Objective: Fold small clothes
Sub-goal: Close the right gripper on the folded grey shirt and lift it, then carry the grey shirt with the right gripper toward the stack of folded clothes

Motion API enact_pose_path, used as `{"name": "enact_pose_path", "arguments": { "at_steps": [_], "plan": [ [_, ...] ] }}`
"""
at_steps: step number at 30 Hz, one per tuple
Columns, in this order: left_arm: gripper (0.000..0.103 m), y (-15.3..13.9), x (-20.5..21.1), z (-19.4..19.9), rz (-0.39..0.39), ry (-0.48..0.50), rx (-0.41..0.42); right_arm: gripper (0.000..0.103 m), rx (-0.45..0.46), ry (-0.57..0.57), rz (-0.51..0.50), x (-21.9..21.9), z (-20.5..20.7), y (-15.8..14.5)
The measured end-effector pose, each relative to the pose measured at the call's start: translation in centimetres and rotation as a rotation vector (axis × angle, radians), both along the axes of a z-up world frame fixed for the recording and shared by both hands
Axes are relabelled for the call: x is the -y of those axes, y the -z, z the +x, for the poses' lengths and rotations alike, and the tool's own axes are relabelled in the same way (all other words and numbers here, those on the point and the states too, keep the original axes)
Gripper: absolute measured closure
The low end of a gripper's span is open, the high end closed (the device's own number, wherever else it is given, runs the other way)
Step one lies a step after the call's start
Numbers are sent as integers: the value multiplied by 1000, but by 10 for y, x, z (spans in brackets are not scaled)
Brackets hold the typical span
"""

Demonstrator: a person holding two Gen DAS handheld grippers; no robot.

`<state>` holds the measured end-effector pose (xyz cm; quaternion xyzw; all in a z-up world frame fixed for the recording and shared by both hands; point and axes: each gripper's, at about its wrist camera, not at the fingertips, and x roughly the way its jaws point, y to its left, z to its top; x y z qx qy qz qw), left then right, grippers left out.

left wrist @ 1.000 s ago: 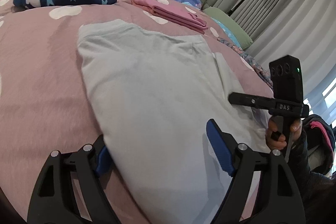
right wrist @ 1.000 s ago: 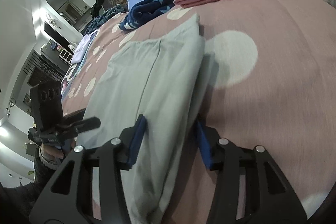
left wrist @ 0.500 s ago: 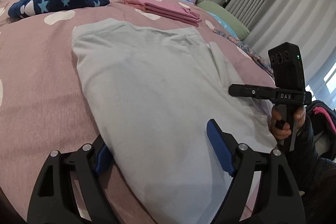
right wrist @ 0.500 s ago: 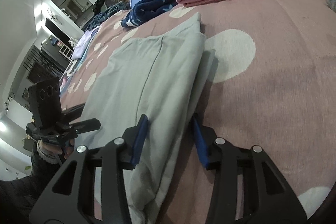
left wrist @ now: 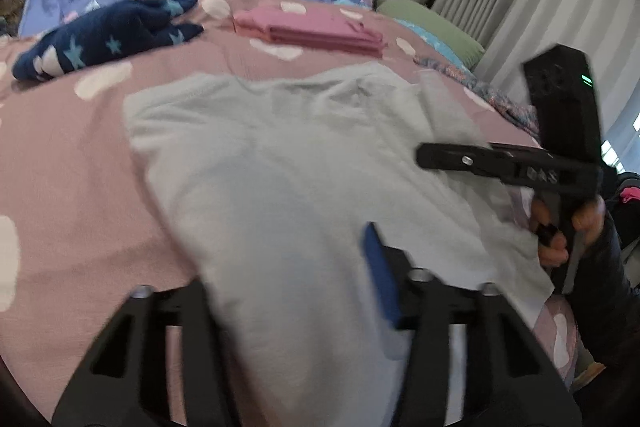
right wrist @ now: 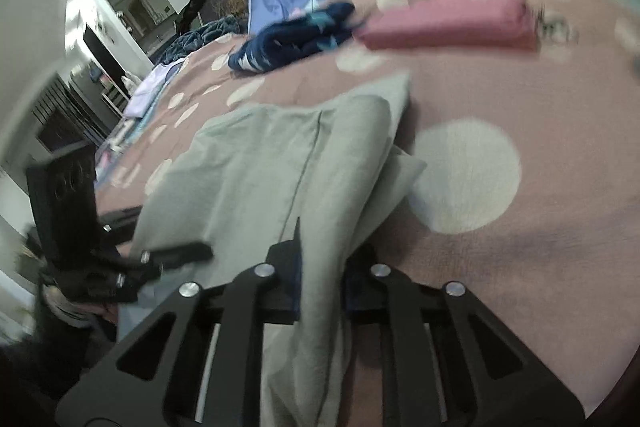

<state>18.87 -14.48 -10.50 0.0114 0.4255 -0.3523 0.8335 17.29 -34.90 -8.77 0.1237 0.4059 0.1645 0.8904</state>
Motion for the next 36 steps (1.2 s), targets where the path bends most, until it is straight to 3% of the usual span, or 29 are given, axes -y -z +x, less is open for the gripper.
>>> {"name": "enact_pose_path", "arguments": {
  "at_steps": [6, 12, 17, 30, 36],
  "plan": [
    [78, -45, -1, -24, -39, 9, 111, 90, 157, 5, -87, -23, -40, -48],
    [79, -90, 18, -59, -63, 63, 235, 90, 328, 81, -237, -33, -97, -101],
    [79, -119, 44, -79, -84, 119, 304, 90, 419, 156, -330, -25, -135, -132],
    [79, -151, 155, -89, -54, 303, 393, 90, 468, 354, -363, 73, -175, -148],
    [79, -161, 235, -76, -57, 402, 422, 90, 475, 461, -412, 132, -173, -159]
  ]
}}
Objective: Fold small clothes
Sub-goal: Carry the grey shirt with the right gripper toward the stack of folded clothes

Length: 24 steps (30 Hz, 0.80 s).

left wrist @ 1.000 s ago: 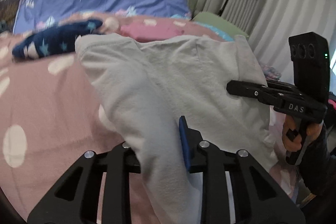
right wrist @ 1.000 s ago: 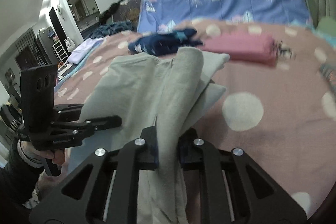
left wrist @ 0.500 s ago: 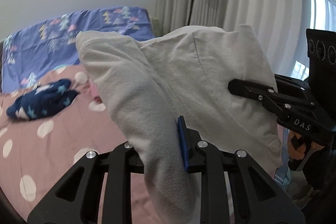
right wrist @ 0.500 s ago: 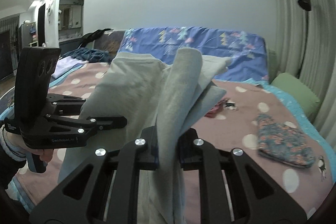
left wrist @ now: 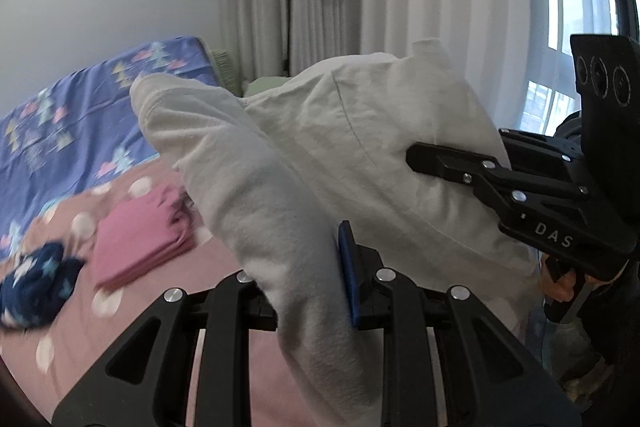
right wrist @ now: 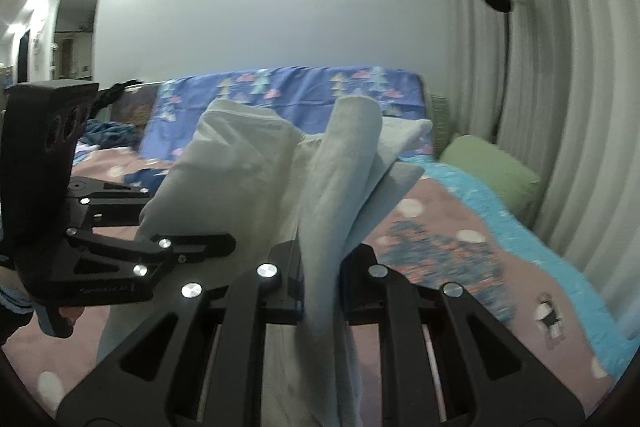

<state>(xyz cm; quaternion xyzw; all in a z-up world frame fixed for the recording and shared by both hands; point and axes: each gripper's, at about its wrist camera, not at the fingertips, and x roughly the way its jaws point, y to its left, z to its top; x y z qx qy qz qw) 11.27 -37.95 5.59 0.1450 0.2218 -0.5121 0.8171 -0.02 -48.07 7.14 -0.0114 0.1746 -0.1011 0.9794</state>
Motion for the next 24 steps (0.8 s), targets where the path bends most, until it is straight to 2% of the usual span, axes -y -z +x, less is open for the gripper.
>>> {"name": "enact_pose_path", "arguments": {
  "at_steps": [5, 12, 17, 24],
  "plan": [
    [79, -3, 63, 19, 28, 58, 30, 90, -2, 104, 5, 69, 17, -5],
    [79, -5, 142, 51, 59, 86, 93, 90, -22, 219, 7, 153, 54, -10],
    [79, -3, 182, 77, 63, 74, 111, 90, -42, 269, 6, 195, 83, -14],
    [79, 10, 219, 103, 106, 37, 139, 90, -66, 314, -11, 220, 120, -3]
  ]
}}
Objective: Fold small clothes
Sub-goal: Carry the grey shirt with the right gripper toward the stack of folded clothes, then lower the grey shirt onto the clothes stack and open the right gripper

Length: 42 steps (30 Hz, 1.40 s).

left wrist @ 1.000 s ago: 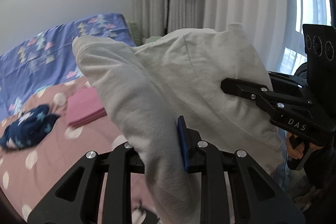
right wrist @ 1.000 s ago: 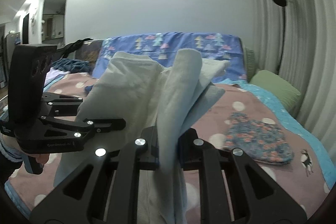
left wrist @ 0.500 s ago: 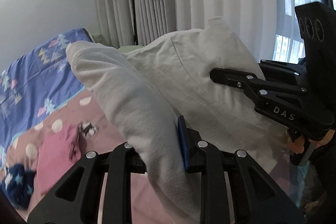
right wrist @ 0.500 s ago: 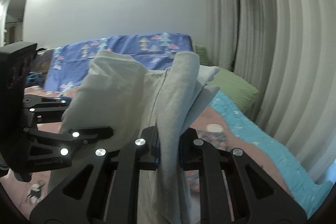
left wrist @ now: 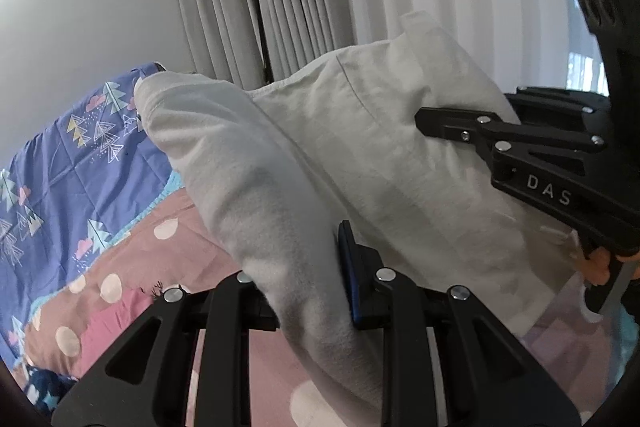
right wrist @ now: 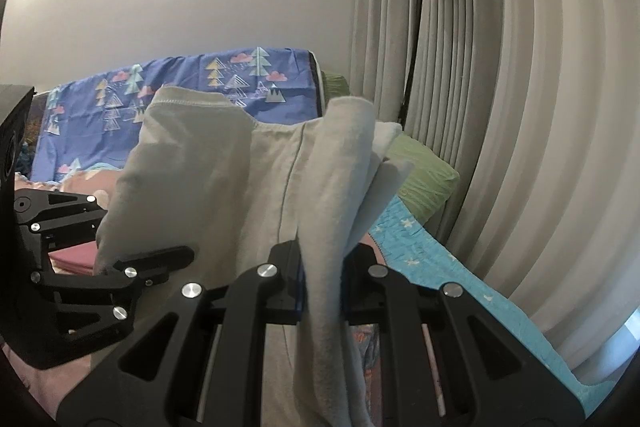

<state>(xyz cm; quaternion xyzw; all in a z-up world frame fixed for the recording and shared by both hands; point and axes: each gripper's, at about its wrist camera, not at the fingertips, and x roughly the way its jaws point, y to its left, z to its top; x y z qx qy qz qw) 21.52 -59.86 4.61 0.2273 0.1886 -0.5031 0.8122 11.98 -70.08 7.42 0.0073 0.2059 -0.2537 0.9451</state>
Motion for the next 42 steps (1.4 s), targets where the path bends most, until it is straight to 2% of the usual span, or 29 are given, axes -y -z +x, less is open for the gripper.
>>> {"name": "enact_pose_path", "arguments": {
  "at_steps": [5, 7, 9, 12, 14, 15, 16, 18, 21, 23, 25, 29, 31, 32, 33, 35, 40, 42],
  "plan": [
    [78, 26, 19, 21, 33, -33, -22, 90, -29, 32, 60, 24, 25, 21],
    [74, 39, 26, 30, 63, -53, -14, 90, -41, 42, 103, 34, 32, 34],
    [65, 54, 33, 36, 106, -81, 2, 90, -56, 60, 117, 40, 37, 48],
    [62, 74, 39, 33, 146, -86, 24, 86, -105, 91, 95, 44, 45, 74],
    [57, 86, 40, 33, 176, -87, 32, 70, -132, 144, 56, 45, 45, 87],
    [50, 93, 40, 32, 203, -84, 35, 49, -137, 178, 37, 45, 44, 93],
    [48, 104, 40, 31, 247, -75, 32, 37, -135, 209, 21, 46, 41, 100],
    [44, 120, 39, 31, 301, -73, 16, 35, -162, 234, 38, 52, 36, 118],
    [44, 127, 28, 25, 248, -122, -5, 34, -294, 288, 69, 62, 37, 151],
    [44, 130, 22, 22, 234, -146, -17, 30, -278, 303, 110, 66, 29, 154],
    [44, 132, 17, 16, 216, -164, -11, 22, -259, 361, 171, 74, 15, 156],
    [43, 130, 6, 13, 186, -166, -57, 20, -210, 359, 400, 94, -9, 171],
    [42, 129, -2, 12, 166, -174, -90, 19, -170, 374, 464, 96, -23, 175],
    [36, 128, -7, 11, 155, -187, -99, 19, -152, 384, 485, 93, -30, 176],
    [22, 126, -12, 9, 150, -206, -97, 19, -133, 393, 497, 91, -37, 176],
    [8, 119, -24, 0, 141, -220, -86, 19, -101, 402, 472, 78, -48, 165],
    [2, 92, -68, -37, 37, -183, -66, 18, -24, 387, 235, 10, -95, 122],
    [2, 83, -82, -52, 19, -157, -82, 14, 16, 348, 211, -19, -118, 110]
  ]
}}
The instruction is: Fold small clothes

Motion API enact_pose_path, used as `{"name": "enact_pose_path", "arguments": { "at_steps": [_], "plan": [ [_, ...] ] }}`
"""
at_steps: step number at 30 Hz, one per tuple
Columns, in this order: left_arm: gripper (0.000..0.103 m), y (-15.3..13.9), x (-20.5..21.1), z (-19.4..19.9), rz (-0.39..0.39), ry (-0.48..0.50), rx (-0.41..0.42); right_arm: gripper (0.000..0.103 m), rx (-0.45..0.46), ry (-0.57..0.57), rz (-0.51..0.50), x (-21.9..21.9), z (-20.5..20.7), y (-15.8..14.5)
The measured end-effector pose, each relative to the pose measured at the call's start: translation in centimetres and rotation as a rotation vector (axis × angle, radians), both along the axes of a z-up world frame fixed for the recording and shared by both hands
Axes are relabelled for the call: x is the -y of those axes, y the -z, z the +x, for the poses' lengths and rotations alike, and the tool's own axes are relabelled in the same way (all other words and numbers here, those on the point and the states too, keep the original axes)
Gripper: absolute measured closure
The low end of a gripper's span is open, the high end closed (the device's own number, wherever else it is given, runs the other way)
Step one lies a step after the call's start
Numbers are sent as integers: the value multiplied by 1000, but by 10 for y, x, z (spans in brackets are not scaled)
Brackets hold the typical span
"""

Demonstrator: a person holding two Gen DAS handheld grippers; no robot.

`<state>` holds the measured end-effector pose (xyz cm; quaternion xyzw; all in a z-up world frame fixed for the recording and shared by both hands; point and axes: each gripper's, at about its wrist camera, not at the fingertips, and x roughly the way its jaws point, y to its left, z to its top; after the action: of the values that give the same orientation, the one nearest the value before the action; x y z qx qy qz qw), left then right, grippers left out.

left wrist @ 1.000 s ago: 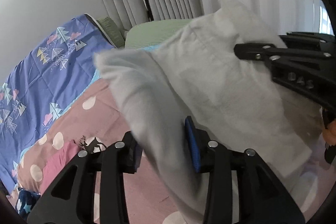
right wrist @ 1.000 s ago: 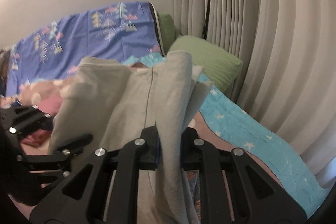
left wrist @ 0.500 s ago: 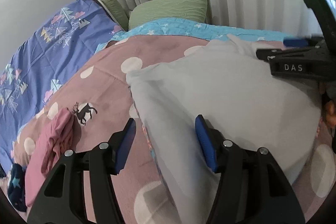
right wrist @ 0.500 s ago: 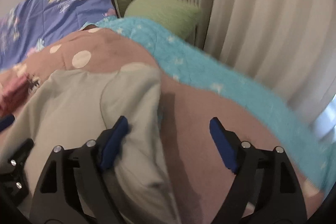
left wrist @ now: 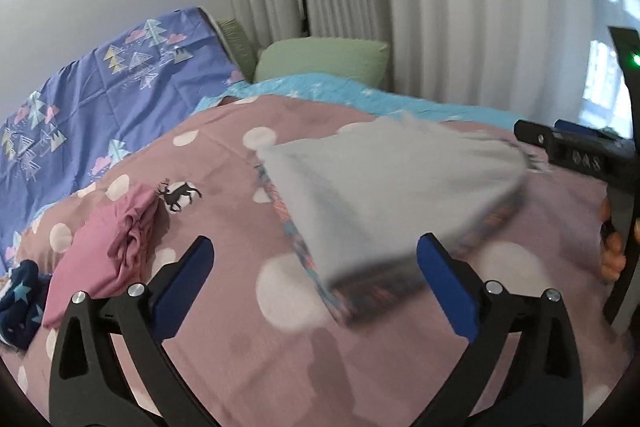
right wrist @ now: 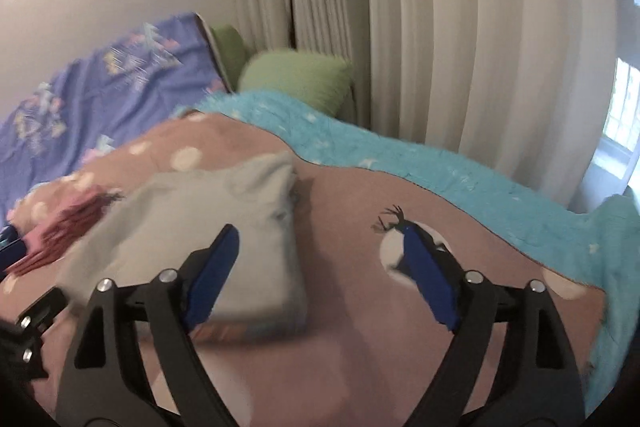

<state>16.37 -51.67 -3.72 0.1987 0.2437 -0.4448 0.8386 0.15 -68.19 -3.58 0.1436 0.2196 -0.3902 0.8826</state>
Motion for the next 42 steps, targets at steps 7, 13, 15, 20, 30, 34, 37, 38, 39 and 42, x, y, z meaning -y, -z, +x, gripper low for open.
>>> {"name": "enact_pose_path", "arguments": {
  "at_steps": [7, 13, 15, 20, 30, 34, 37, 38, 39, 42],
  "plan": [
    [1, -33, -53, -58, -76, 18, -3, 3, 35, 4, -157, -91, -64, -21],
    [1, -62, -103, -110, -140, -87, 176, 3, 124, 55, -15, -114, -107, -23],
    [1, -69, -114, -121, -137, -75, 162, 3, 102, 46, -22, -128, -112, -28],
    [1, -80, -146, -144, -141, -79, 130, 3, 79, 14, -25, -161, -122, -45],
    [1, -90, -212, -168, -222, -132, 39, 2, 43, -52, -95, -230, -133, -71],
    [1, -89, -223, -179, -224, -115, 41, 2, 25, -63, -121, -251, -138, -79],
    [1, -89, -228, -187, -218, -105, 49, 2, 30, -55, -134, -261, -145, -84],
    [1, -89, -229, -190, -217, -102, 51, 2, 33, -55, -135, -264, -148, -85],
    [1, -89, -230, -192, -216, -100, 50, 2, 35, -54, -133, -266, -150, -86],
    [1, -85, -234, -198, -214, -89, 37, 2, 33, -49, -130, -269, -154, -88]
  ]
}}
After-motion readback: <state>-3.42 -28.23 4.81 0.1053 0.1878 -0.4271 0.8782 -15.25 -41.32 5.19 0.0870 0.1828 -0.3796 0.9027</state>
